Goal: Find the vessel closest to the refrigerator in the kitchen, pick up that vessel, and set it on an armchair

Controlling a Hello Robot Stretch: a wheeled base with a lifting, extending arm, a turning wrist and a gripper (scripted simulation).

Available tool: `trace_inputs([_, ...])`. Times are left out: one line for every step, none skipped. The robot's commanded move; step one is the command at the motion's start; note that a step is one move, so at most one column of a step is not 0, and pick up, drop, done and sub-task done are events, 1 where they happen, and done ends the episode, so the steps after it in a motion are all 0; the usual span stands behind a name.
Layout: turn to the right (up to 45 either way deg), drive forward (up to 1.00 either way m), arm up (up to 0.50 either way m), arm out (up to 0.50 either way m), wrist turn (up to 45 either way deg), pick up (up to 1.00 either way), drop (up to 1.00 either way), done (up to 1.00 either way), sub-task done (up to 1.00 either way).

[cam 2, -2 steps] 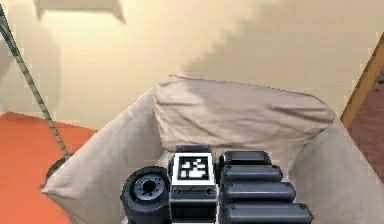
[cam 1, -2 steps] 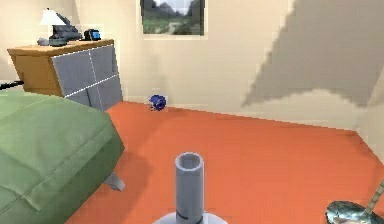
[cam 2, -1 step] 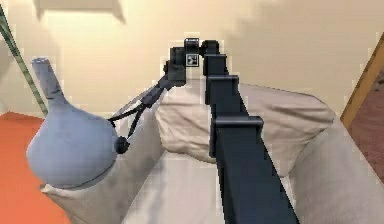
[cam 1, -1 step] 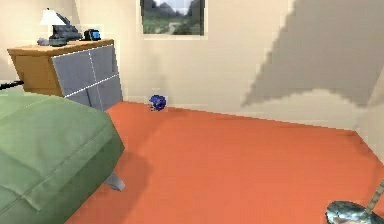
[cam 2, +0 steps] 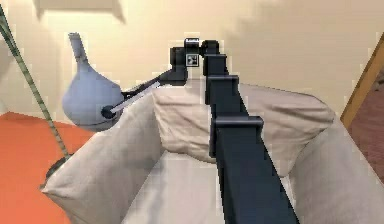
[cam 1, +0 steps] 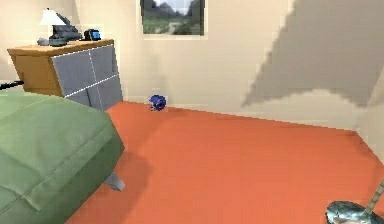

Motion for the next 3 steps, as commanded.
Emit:
trace_inputs([0.0,0.00,0.00,0.00,45.0,0.00,0.00,0.00,0.00])
trace_inputs([0.0,0.00,0.00,0.00,45.0,0.00,0.00,0.00,0.00])
trace_inputs([0.0,0.00,0.00,0.00,12.0,0.00,0.00,0.00,0.00])
